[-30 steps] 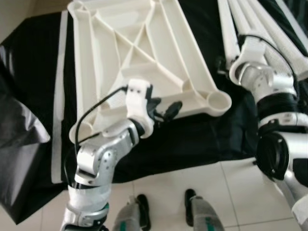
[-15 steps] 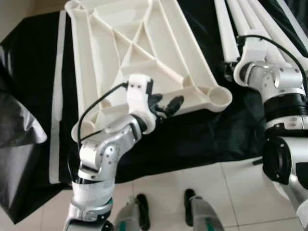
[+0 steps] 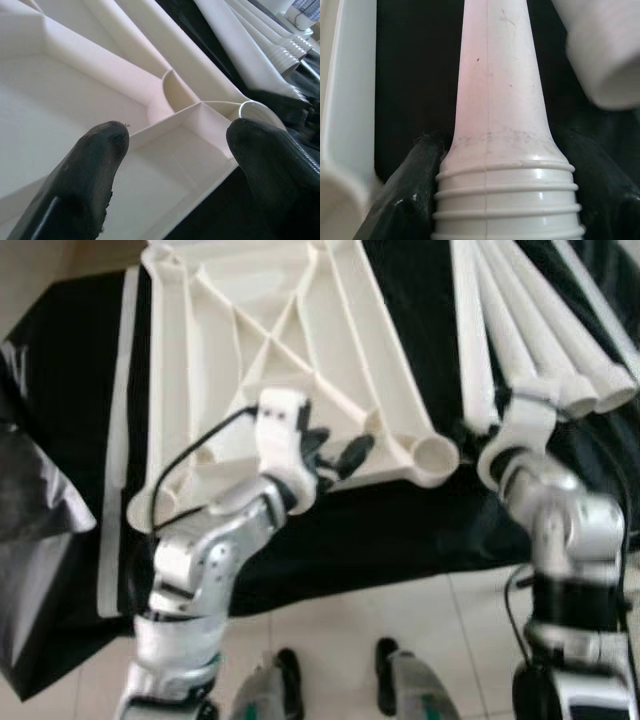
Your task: Building children table
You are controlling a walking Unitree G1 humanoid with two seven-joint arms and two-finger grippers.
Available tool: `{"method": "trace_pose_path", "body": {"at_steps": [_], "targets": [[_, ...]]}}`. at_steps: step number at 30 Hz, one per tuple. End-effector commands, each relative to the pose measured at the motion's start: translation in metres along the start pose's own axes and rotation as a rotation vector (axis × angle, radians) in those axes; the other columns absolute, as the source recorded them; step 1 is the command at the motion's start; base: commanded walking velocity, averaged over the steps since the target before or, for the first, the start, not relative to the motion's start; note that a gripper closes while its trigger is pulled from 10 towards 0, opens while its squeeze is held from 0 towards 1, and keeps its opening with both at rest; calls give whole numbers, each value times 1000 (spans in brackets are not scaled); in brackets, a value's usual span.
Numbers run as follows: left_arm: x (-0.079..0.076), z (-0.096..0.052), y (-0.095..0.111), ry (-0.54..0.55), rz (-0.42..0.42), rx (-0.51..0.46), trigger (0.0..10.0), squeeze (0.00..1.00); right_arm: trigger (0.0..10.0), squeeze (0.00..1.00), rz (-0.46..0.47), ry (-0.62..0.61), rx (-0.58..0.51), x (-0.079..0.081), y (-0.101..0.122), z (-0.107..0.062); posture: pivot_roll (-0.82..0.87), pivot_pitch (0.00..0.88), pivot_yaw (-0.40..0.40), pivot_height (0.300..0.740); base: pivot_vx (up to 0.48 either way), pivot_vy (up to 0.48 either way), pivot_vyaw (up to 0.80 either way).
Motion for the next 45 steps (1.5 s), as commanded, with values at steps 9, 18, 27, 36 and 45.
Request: {"method": "trace_pose_path", "body": {"at_steps": [9, 18, 27, 36, 45], "targets": [[-16, -4, 4, -288, 37, 25, 10000, 0, 10000, 0, -13, 20, 155, -3, -51, -21, -110, 175, 43, 740, 0, 0, 0], [-9, -3, 11, -271, 42, 4, 10000, 0, 10000, 1000, -26, 63, 134, -6, -45, -29, -115, 146, 46, 740, 0, 0, 0], [-19, -5, 8, -307, 6, 6, 10000, 0, 10000, 0, 17, 95, 28, -5, -11, -13, -98, 125, 47, 740, 0, 0, 0], [-14, -6, 9, -282, -5, 3, 10000, 0, 10000, 0, 48, 69, 4, -10, 4, 5, -90, 124, 49, 740, 0, 0, 0], [-24, -12, 2, -326, 5, 43, 10000, 0, 10000, 0, 53, -29, 135, -20, -9, 26, -78, 159, 54, 740, 0, 0, 0]]}}
Point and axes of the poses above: a point about 5 cm out from each wrist's last joint towards the gripper, its own z axis pointing out of the wrist towards the gripper, its own y axis along the axis of the wrist's last joint, x = y × z, the point moved 3 cm from there along z, pointing out of the wrist towards the gripper, and after that the axes turned 5 degrees about -z, right-handed, at the moved point
